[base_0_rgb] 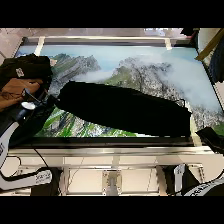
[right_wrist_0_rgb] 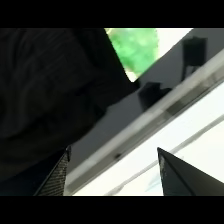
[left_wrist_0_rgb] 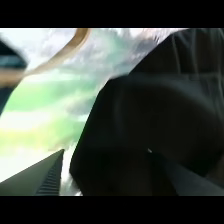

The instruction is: Fold the clothes and pants, and hang the long-sleeved shirts on hangers.

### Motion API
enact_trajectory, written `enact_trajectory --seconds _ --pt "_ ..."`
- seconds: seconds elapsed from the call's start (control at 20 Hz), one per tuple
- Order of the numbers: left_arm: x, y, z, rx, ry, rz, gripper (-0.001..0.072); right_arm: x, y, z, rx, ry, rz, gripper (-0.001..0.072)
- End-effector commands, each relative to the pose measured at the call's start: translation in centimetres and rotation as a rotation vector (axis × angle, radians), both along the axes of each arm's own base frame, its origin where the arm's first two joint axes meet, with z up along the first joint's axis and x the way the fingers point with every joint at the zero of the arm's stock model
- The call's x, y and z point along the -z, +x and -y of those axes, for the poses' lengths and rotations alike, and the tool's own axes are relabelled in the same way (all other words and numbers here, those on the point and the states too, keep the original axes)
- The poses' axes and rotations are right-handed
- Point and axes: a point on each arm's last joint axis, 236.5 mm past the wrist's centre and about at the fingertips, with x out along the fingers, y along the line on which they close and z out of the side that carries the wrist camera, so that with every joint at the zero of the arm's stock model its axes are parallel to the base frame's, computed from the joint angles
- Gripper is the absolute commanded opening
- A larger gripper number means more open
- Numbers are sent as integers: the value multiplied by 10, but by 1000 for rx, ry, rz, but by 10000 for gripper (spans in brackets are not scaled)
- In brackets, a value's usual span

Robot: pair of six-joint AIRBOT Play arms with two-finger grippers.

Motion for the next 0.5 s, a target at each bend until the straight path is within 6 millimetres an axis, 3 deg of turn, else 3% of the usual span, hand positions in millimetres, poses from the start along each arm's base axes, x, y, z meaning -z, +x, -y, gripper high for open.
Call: enact_trajectory --seconds 0.0,0.1,0.15,0.3,0.35,0.4,0.45 --pt "12 19 6 25 -6 -16 540 -6 13 -10 19 58 71 581" --pt "15 19 8 44 2 -22 525 -6 13 -12 16 65 71 580" --pt "15 18 10 67 12 -23 464 -6 13 -12 15 66 70 580" --pt "18 14 14 108 23 -33 463 -6 13 -12 15 66 70 580" --pt "18 16 11 100 31 -27 367 -6 13 -12 15 67 70 581" --pt "17 19 8 88 42 -16 143 -6 13 -12 14 67 70 580" --pt "15 20 6 82 48 -9 11 -6 13 -13 12 69 69 581"
